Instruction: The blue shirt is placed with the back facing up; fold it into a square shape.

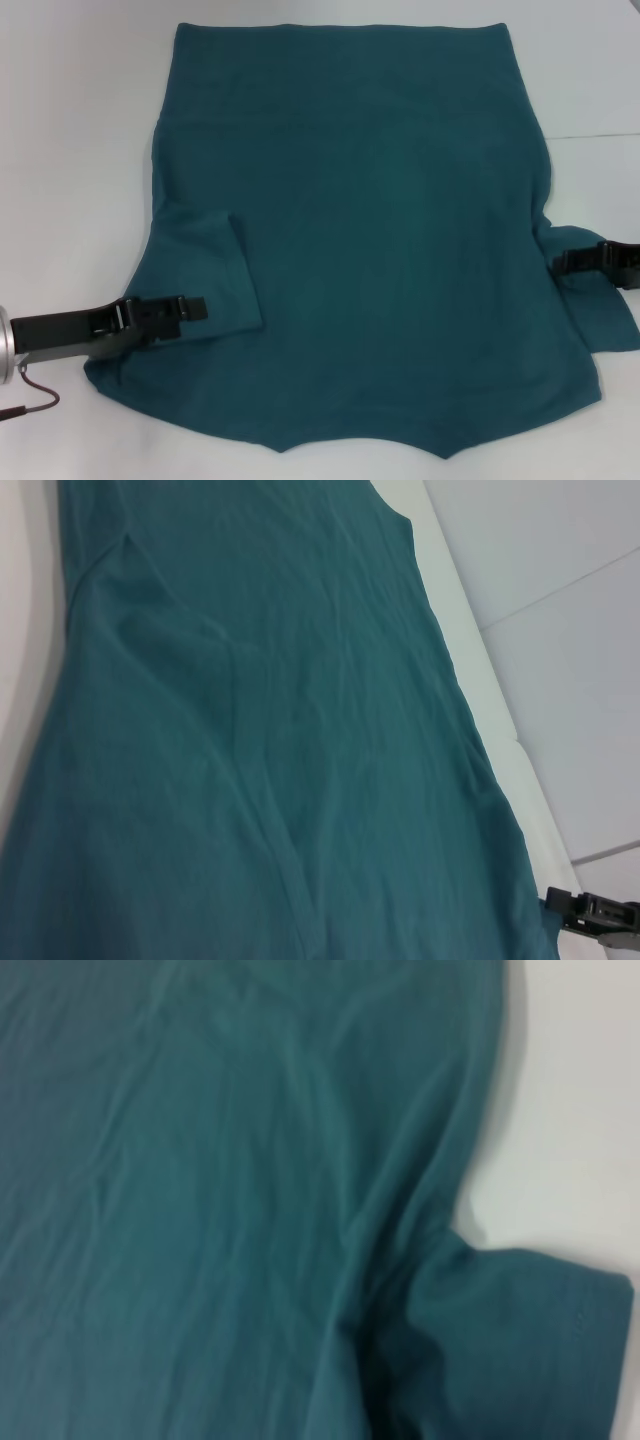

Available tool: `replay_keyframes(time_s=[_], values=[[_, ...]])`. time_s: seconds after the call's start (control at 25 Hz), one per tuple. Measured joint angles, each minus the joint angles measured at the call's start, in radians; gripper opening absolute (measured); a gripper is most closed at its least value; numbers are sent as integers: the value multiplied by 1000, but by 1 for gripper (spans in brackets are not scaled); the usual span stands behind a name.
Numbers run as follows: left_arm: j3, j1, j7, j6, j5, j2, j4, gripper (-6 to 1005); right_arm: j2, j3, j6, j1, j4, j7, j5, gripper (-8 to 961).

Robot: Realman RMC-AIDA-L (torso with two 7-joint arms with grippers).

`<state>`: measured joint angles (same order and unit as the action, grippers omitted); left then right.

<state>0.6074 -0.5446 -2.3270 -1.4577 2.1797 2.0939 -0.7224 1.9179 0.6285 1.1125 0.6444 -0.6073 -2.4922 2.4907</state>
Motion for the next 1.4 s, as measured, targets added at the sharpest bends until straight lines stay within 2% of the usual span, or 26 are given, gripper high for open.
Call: replay_keyframes(time_s=[0.44, 0.68, 0.76, 1.2, 1.4], values=[[0, 0, 0, 4, 0, -1, 0, 661, -2, 7, 1, 3, -1, -28, 4, 743], [-2, 0, 0, 12, 0, -2, 0, 661, -2, 37, 1, 4, -2, -30, 6, 540], [-2, -1, 0, 12, 0, -2, 0, 661, -2, 41, 0, 5, -3, -33, 13, 306], [-1, -1, 0, 13, 0, -2, 0, 661, -5, 42, 1, 11, -24, -50, 45, 73], [-2, -1, -1, 11, 0, -3, 0, 661, -6, 42, 11, 1, -82, -78, 60, 38]])
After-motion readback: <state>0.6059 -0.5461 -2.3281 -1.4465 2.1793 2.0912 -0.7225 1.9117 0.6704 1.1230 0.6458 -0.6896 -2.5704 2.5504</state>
